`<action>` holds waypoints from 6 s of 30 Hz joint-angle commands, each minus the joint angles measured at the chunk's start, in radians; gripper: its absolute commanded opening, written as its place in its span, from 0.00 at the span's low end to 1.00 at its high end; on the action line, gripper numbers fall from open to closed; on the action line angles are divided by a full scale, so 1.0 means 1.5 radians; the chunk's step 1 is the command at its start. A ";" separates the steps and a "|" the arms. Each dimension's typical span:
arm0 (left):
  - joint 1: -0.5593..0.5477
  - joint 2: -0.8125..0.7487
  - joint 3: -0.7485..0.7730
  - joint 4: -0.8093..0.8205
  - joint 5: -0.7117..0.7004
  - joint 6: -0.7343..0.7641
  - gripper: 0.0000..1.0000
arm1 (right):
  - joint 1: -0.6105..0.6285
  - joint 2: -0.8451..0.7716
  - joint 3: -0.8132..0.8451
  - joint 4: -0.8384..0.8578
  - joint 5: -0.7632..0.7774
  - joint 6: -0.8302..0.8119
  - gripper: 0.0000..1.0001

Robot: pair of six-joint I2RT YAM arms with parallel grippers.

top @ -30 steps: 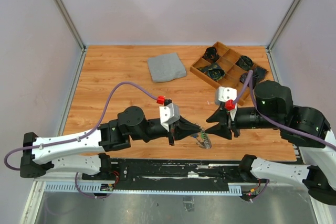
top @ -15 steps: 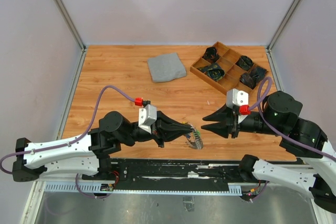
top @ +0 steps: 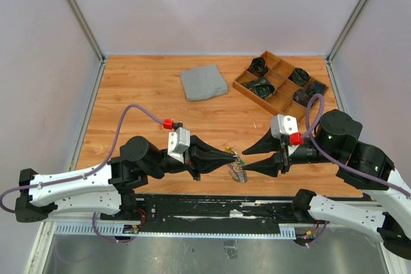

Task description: Put the keys on the keyring

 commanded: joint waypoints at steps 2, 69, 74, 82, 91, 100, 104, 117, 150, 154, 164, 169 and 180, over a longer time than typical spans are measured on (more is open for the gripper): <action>0.003 0.001 0.006 0.052 -0.005 -0.006 0.01 | -0.006 0.010 -0.008 0.031 -0.037 0.005 0.41; 0.003 0.033 0.028 0.047 -0.072 0.006 0.01 | 0.025 -0.049 -0.099 0.102 0.204 0.099 0.38; 0.003 0.019 0.017 0.058 -0.073 0.003 0.01 | 0.025 -0.052 -0.097 0.095 0.175 0.097 0.19; 0.003 0.000 0.007 0.062 -0.073 0.000 0.01 | 0.025 -0.065 -0.085 0.071 0.188 0.078 0.01; 0.003 0.002 0.007 0.053 -0.052 -0.001 0.00 | 0.026 -0.075 -0.050 0.044 0.232 0.053 0.01; 0.003 0.025 0.025 0.032 -0.038 0.001 0.01 | 0.025 -0.053 -0.023 0.006 0.216 0.027 0.01; 0.003 0.028 0.029 0.027 -0.040 0.001 0.01 | 0.025 -0.051 -0.021 0.005 0.212 0.026 0.00; 0.003 0.042 0.039 0.018 -0.041 0.004 0.01 | 0.025 -0.021 -0.008 -0.041 0.212 0.012 0.01; 0.003 0.084 0.099 -0.082 -0.087 0.033 0.01 | 0.025 0.045 0.108 -0.229 0.248 -0.075 0.01; 0.003 0.085 0.101 -0.085 -0.089 0.034 0.01 | 0.025 0.054 0.113 -0.241 0.248 -0.078 0.01; 0.003 0.089 0.102 -0.094 -0.088 0.032 0.01 | 0.025 0.055 0.110 -0.227 0.231 -0.074 0.01; 0.003 0.094 0.104 -0.095 -0.087 0.030 0.01 | 0.026 0.056 0.107 -0.223 0.218 -0.073 0.01; 0.003 0.095 0.106 -0.087 -0.083 0.029 0.01 | 0.025 0.060 0.090 -0.231 0.217 -0.077 0.01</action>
